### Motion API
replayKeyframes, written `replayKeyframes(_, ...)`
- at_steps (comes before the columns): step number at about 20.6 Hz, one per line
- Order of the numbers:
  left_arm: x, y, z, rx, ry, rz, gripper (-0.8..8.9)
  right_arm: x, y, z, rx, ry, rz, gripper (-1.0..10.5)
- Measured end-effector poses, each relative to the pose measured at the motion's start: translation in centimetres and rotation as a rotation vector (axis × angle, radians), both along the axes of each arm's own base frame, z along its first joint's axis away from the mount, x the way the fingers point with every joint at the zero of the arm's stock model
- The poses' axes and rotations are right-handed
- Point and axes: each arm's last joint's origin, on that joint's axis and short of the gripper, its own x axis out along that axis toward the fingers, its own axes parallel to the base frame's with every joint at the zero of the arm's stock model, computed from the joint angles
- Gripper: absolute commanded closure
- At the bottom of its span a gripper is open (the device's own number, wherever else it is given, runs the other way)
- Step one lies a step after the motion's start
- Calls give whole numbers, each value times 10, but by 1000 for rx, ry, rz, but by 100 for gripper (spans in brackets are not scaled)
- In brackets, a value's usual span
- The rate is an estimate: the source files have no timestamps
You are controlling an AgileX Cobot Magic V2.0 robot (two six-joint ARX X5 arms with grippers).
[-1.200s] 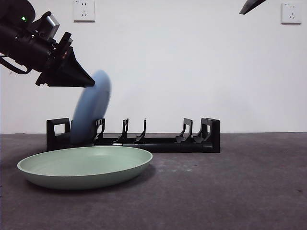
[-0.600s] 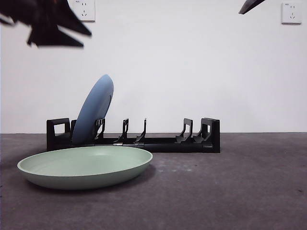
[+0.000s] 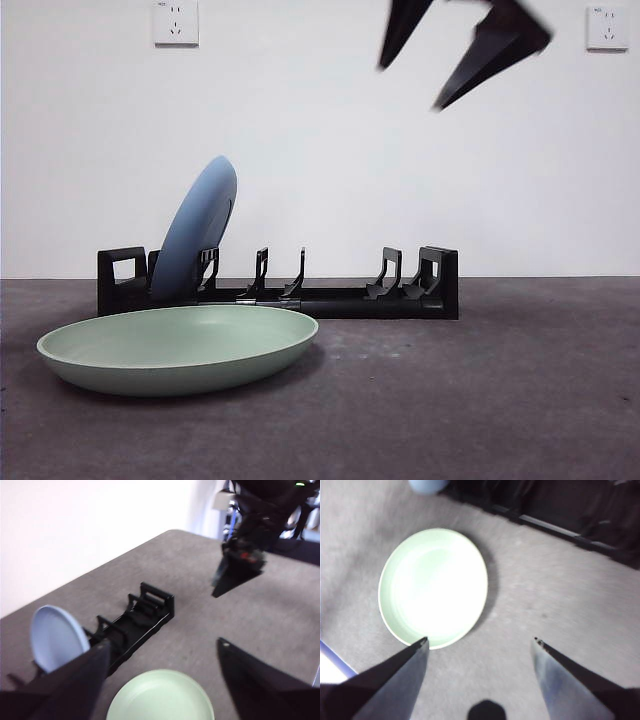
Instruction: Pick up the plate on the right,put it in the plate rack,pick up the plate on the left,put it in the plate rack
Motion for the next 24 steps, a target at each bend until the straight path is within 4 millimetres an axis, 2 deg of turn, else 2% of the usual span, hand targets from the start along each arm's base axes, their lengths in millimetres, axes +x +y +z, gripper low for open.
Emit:
replayKeyframes(3, -38, 4, -1, 75, -54, 37, 369, 15, 31, -32, -29, 53, 58, 600)
replayKeyframes(5, -54, 6, -5, 132, -65, 66, 369, 24, 48, -54, -51, 87, 88, 600)
replayKeyframes(7, -61, 8, -8, 178, -61, 92, 369, 31, 63, -76, -71, 120, 108, 600)
replayKeyframes(9, -65, 8, -12, 203, -24, 100, 369, 38, 75, -99, -93, 147, 120, 600)
replayKeyframes(15, -65, 8, -14, 213, -10, 93, 370, 50, 87, -136, -123, 196, 116, 600)
replayKeyframes(24, -61, 7, -14, 215, 2, 69, 370, 57, 94, -160, -134, 215, 113, 604)
